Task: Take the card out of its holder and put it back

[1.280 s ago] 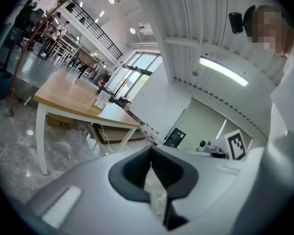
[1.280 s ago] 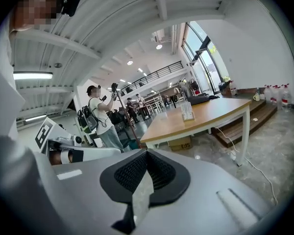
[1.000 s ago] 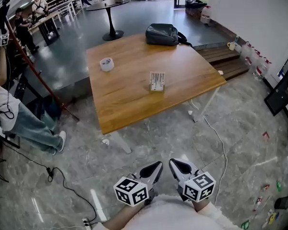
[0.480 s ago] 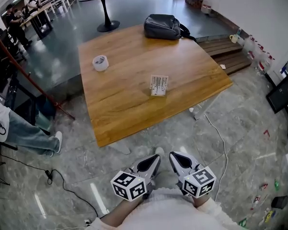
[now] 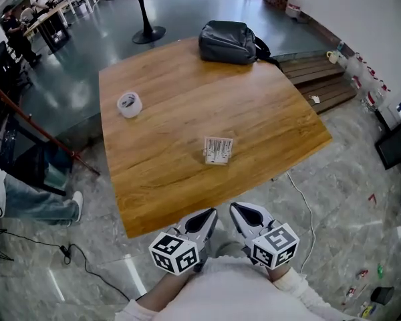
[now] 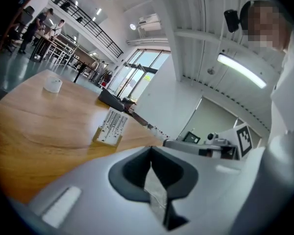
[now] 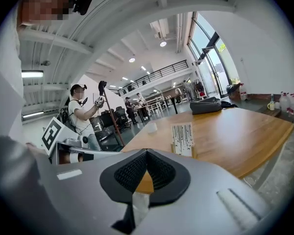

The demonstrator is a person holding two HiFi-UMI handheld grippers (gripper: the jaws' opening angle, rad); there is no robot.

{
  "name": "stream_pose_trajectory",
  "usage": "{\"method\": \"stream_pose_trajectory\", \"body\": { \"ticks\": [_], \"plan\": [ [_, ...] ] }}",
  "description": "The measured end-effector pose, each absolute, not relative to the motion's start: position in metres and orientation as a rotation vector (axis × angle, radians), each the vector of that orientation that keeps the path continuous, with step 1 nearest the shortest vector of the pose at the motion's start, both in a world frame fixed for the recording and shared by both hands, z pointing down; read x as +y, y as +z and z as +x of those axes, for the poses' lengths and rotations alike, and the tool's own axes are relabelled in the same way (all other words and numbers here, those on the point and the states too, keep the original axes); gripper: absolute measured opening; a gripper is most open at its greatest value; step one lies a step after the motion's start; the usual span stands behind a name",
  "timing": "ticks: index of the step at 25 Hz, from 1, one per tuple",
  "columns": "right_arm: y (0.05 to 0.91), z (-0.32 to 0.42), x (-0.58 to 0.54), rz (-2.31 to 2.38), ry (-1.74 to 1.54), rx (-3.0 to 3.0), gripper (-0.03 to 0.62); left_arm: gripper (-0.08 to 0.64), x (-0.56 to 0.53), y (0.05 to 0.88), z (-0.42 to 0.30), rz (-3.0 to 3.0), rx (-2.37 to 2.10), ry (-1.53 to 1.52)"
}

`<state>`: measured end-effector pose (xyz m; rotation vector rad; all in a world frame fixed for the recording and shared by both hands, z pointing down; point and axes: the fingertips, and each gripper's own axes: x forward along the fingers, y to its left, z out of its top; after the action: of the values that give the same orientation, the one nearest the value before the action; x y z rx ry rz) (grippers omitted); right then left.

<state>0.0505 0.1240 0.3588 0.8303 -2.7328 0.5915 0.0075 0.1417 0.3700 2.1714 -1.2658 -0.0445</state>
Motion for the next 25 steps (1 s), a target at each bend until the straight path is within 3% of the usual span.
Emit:
{"method": "stream_pose_trajectory", "body": {
  "ticks": [25],
  "plan": [
    [0.395, 0.031, 0.011, 0.743, 0.781, -2.683, -0.003, 0.008, 0.032, 0.410, -0.015, 2.075, -1.199, 0.068]
  ]
}}
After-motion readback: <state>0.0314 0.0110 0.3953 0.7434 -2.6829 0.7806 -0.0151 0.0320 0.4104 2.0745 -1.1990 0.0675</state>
